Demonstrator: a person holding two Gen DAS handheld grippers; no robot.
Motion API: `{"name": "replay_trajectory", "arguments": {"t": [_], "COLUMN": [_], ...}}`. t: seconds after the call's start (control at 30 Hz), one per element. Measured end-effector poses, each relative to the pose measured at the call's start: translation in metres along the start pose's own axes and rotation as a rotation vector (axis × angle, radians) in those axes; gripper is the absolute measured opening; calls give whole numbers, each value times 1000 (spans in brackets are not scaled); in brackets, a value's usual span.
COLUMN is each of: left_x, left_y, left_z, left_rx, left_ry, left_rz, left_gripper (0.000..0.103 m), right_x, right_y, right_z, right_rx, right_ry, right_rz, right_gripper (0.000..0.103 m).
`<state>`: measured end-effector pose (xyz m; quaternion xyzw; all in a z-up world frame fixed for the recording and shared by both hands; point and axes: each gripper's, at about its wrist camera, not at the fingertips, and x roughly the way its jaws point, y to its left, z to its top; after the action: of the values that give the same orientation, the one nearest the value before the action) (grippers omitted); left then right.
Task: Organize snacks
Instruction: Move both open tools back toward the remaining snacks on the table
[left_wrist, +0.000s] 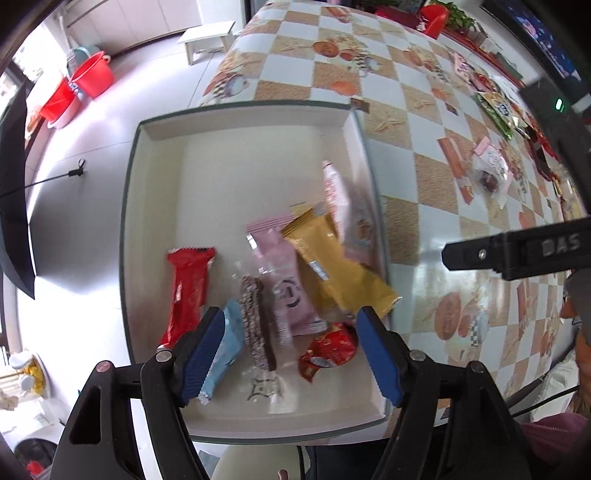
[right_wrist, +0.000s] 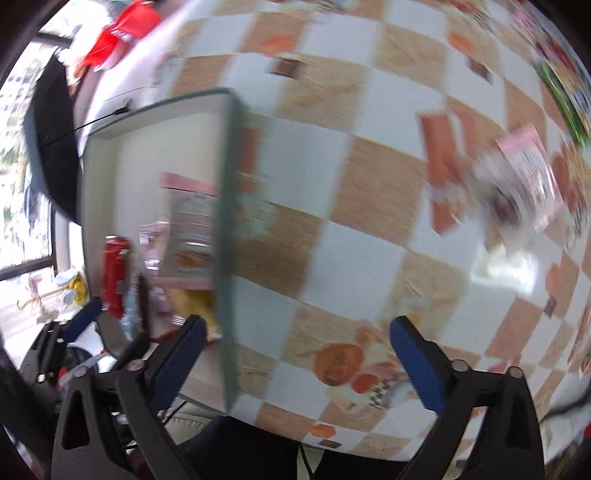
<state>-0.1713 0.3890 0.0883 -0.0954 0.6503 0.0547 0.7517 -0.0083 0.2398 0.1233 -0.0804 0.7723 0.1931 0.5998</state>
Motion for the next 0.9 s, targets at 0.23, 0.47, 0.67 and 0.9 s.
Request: {"name": "replay_trajectory", "arguments": {"t": [0.23, 0.47, 0.67, 0.9], "left_x": [-1, -2, 5, 14], "left_y": [-36, -72, -107, -148], "left_z": [11, 23, 30, 37], "left_rx": [91, 180, 235, 296], "left_ry": [7, 18, 56, 91], "left_rz": [-7, -22, -45, -67], "left_gripper": [78, 78, 78, 79], "right_x": [19, 29, 36, 37], "right_y": [-83, -140, -174, -211], "right_z": [-28, -54, -74, -94], "right_rx": [213, 338, 397, 428], "right_ry": [53, 72, 79, 80], "right_rz": [-14, -6, -7, -28], "right_gripper": [102, 102, 102, 102]}}
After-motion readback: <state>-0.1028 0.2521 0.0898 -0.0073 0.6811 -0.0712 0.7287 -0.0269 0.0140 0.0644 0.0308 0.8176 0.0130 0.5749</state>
